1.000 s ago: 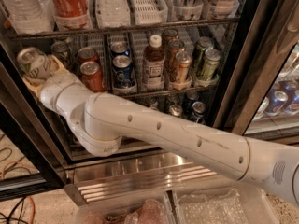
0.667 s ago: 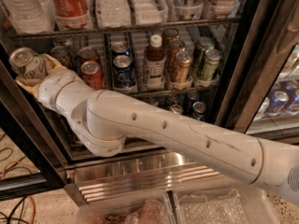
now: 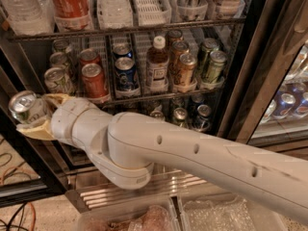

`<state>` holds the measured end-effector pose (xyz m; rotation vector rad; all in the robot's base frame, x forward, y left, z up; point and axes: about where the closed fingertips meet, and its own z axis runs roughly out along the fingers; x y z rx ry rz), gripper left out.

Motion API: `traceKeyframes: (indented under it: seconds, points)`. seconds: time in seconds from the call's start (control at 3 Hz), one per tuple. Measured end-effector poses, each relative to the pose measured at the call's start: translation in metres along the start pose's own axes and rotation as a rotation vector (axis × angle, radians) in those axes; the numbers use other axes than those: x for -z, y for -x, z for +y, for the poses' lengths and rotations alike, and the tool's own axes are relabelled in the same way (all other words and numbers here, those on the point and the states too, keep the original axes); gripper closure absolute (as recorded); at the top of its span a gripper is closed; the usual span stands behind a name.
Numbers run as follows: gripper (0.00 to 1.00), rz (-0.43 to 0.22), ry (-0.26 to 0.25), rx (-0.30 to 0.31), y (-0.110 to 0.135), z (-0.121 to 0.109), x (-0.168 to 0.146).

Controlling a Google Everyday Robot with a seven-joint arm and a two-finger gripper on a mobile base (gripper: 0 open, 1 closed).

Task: Pick 7up can from middle shelf of fridge

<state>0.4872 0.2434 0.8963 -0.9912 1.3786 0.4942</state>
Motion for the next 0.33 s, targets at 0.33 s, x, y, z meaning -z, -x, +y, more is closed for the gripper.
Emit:
traceKeyframes:
  seconds: [0.33]
  points:
    - [1.00, 0.031, 0.026, -0.032, -0.0143, 0.0133, 0.0205]
